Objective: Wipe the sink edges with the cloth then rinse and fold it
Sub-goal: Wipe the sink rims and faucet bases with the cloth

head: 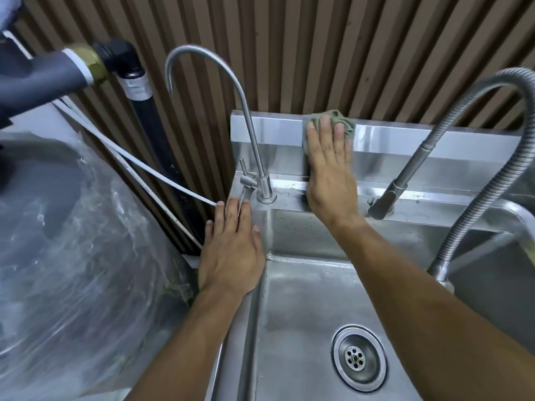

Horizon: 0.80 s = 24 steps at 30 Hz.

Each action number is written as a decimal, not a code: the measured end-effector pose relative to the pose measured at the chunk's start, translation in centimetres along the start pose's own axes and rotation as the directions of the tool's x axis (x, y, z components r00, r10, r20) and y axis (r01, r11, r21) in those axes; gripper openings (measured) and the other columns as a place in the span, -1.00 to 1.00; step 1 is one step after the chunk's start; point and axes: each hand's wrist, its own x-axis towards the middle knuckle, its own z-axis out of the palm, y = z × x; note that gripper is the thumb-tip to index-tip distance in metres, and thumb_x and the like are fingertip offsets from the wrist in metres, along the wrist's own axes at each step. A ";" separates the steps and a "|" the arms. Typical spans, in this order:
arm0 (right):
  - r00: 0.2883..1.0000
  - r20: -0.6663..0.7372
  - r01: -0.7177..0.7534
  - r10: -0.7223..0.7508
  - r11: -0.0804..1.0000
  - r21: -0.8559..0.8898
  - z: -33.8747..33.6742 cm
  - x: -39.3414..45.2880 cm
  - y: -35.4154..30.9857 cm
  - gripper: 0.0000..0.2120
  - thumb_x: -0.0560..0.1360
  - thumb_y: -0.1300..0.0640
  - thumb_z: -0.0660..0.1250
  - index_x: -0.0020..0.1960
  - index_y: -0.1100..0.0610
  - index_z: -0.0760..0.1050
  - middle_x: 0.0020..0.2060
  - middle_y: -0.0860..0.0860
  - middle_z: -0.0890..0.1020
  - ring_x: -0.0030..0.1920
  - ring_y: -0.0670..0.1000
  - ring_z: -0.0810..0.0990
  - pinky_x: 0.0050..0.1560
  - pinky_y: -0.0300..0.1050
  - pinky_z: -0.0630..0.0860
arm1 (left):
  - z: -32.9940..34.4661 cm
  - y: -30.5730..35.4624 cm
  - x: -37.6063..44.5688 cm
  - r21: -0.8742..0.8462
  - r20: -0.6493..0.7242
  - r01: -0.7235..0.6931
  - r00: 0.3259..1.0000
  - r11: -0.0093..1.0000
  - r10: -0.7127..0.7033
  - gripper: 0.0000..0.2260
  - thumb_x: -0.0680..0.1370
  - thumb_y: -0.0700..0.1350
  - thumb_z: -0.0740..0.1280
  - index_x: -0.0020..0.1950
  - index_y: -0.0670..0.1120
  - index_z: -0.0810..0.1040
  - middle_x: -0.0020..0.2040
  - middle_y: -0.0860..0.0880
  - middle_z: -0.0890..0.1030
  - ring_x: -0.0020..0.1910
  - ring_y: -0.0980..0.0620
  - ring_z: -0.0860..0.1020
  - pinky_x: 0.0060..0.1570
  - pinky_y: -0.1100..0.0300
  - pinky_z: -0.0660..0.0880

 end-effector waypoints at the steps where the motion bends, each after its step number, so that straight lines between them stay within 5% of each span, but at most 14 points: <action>1: 0.997 0.021 0.077 -0.077 0.997 -0.008 0.2 0.8 -0.5 -0.09 0.44 0.52 0.14 0.69 0.11 -0.07 0.68 0.09 -0.06 0.67 0.14 -0.15 0.65 0.07 -0.27 | 0.1 0.0 0.1 -0.006 0.001 0.004 1.000 1.000 -0.004 -0.46 0.71 0.05 -0.11 0.70 -0.01 -0.06 0.70 0.00 -0.10 0.67 -0.05 -0.13 0.62 -0.05 -0.05; 5: 0.928 0.096 0.364 -0.360 0.931 -0.028 1.9 3.5 -2.4 -0.19 0.54 0.43 0.18 0.69 0.09 -0.06 0.68 0.04 -0.02 0.68 0.08 -0.10 0.65 0.01 -0.27 | 0.3 -0.1 0.2 -0.009 0.004 0.008 1.000 1.000 -0.008 -0.46 0.71 0.06 -0.13 0.70 0.00 -0.08 0.70 0.02 -0.13 0.67 -0.04 -0.16 0.63 -0.06 -0.07; 8: 0.916 0.069 0.399 -0.395 0.915 -0.059 1.7 3.3 -1.5 -0.20 0.52 0.43 0.14 0.69 0.08 0.00 0.68 0.04 0.05 0.67 0.07 -0.03 0.66 0.01 -0.20 | 0.3 -0.3 0.2 -0.003 0.004 -0.003 1.000 1.000 0.003 -0.45 0.70 0.07 -0.15 0.70 0.00 -0.07 0.70 0.01 -0.11 0.67 -0.04 -0.15 0.63 -0.07 -0.06; 11: 0.995 -0.097 0.017 -0.012 0.999 0.049 0.9 0.5 0.4 -0.09 0.44 0.53 0.13 0.69 0.04 -0.02 0.68 0.06 0.00 0.67 0.12 -0.10 0.65 0.04 -0.25 | 0.3 -0.3 0.1 0.031 -0.008 -0.007 1.000 0.999 0.007 -0.45 0.70 0.08 -0.16 0.70 0.00 -0.07 0.71 0.00 -0.10 0.67 -0.06 -0.15 0.63 -0.09 -0.10; 13: 0.951 -0.150 -0.246 0.269 0.957 0.156 0.6 -1.1 1.2 -0.16 0.53 0.50 0.10 0.69 0.03 -0.07 0.69 0.07 -0.08 0.67 0.14 -0.17 0.63 0.07 -0.30 | 0.4 -0.1 0.3 0.073 -0.013 -0.008 1.000 0.997 0.009 -0.45 0.69 0.08 -0.17 0.69 0.01 -0.07 0.70 0.00 -0.12 0.67 -0.08 -0.18 0.63 -0.11 -0.14; 15: 0.936 -0.136 -0.296 0.323 0.936 0.189 0.6 -1.4 1.6 -0.30 0.65 0.39 0.09 0.69 0.06 -0.08 0.68 0.09 -0.09 0.66 0.17 -0.20 0.64 0.12 -0.27 | 0.3 0.0 0.6 0.092 -0.002 -0.026 1.000 0.995 0.026 -0.45 0.68 0.08 -0.16 0.69 0.01 -0.04 0.70 0.00 -0.12 0.67 -0.09 -0.19 0.62 -0.14 -0.13; 21: 0.988 0.067 0.123 -0.136 0.977 0.172 0.5 0.6 0.0 -0.27 0.58 0.46 0.13 0.68 0.09 0.05 0.67 0.07 0.04 0.67 0.13 -0.09 0.66 0.09 -0.22 | 0.2 -0.3 0.6 0.107 0.017 -0.065 0.998 0.992 0.064 -0.44 0.68 0.08 -0.15 0.69 0.01 -0.02 0.70 0.01 -0.11 0.67 -0.12 -0.14 0.62 -0.16 -0.08; 24: 0.982 0.079 0.141 -0.170 0.948 0.285 -0.4 1.1 -1.4 -0.34 0.60 0.43 0.12 0.65 0.09 0.18 0.65 0.05 0.17 0.67 0.08 0.00 0.67 0.04 -0.13 | 0.2 -0.2 0.3 0.071 0.026 -0.061 0.998 0.996 0.059 -0.45 0.69 0.08 -0.17 0.70 0.03 -0.06 0.70 0.02 -0.15 0.67 -0.09 -0.16 0.63 -0.14 -0.08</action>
